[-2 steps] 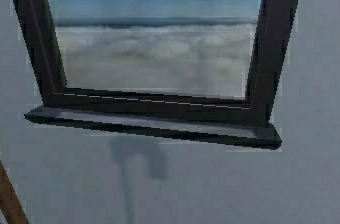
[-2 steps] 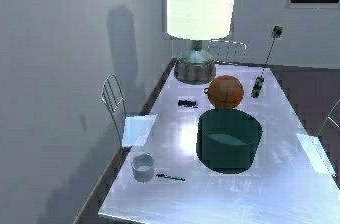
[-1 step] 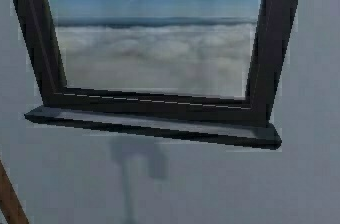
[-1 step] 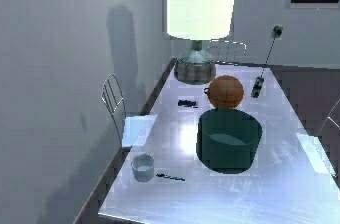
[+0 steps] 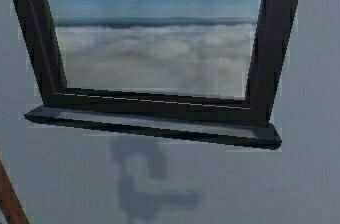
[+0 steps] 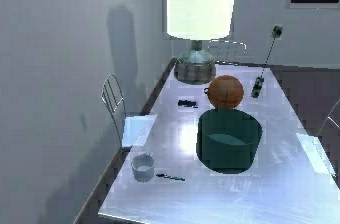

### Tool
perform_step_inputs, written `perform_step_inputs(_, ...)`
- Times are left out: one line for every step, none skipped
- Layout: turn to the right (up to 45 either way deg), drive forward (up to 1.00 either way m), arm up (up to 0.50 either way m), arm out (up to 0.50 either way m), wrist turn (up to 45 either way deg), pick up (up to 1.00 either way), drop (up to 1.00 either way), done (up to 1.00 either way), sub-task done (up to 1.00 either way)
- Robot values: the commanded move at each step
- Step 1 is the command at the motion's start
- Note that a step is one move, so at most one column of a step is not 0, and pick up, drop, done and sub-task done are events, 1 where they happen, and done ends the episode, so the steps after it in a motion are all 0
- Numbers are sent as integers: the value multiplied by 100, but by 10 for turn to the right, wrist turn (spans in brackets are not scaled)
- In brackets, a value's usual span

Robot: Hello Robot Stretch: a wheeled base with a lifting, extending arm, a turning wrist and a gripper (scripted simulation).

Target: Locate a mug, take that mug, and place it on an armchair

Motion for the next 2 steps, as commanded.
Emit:
perform_step_inputs(0,0,0,28,0,0,0,0,0)
perform_step_inputs(0,0,0,0,450,0,0,0,0)
